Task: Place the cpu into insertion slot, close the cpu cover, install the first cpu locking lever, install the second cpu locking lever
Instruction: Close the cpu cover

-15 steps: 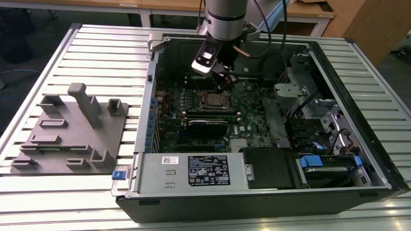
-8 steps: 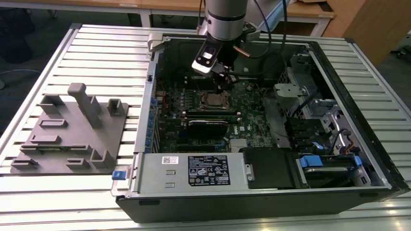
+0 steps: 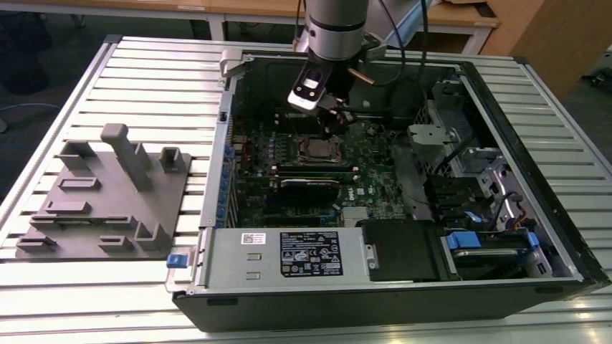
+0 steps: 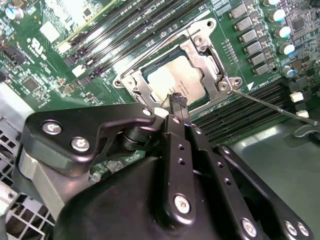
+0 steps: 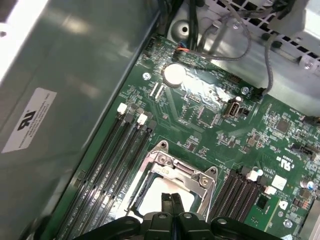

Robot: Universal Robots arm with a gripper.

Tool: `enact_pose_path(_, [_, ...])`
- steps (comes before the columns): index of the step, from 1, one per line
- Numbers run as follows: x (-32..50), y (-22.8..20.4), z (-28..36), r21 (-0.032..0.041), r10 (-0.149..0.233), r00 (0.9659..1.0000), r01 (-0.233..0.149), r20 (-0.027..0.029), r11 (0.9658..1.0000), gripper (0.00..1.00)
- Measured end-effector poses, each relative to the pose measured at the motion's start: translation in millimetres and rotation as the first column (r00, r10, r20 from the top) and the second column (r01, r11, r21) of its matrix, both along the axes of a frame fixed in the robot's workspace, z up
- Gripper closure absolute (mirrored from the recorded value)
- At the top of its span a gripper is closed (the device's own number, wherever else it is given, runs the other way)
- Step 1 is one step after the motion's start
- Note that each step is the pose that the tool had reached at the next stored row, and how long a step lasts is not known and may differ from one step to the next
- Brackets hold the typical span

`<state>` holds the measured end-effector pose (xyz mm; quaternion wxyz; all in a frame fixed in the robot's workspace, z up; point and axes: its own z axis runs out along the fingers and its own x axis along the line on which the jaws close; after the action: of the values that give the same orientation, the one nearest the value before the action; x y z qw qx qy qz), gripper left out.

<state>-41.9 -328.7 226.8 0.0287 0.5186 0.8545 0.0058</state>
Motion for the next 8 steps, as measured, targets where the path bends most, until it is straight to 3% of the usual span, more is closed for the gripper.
enact_pose_path(3, [0.0,0.0,-0.1,0.0000,0.027,0.9996,-0.027,0.0001,0.9996,0.90])
enact_pose_path(8, [0.0,0.0,-0.1,0.0001,0.032,0.9995,-0.032,0.0000,0.9995,0.90])
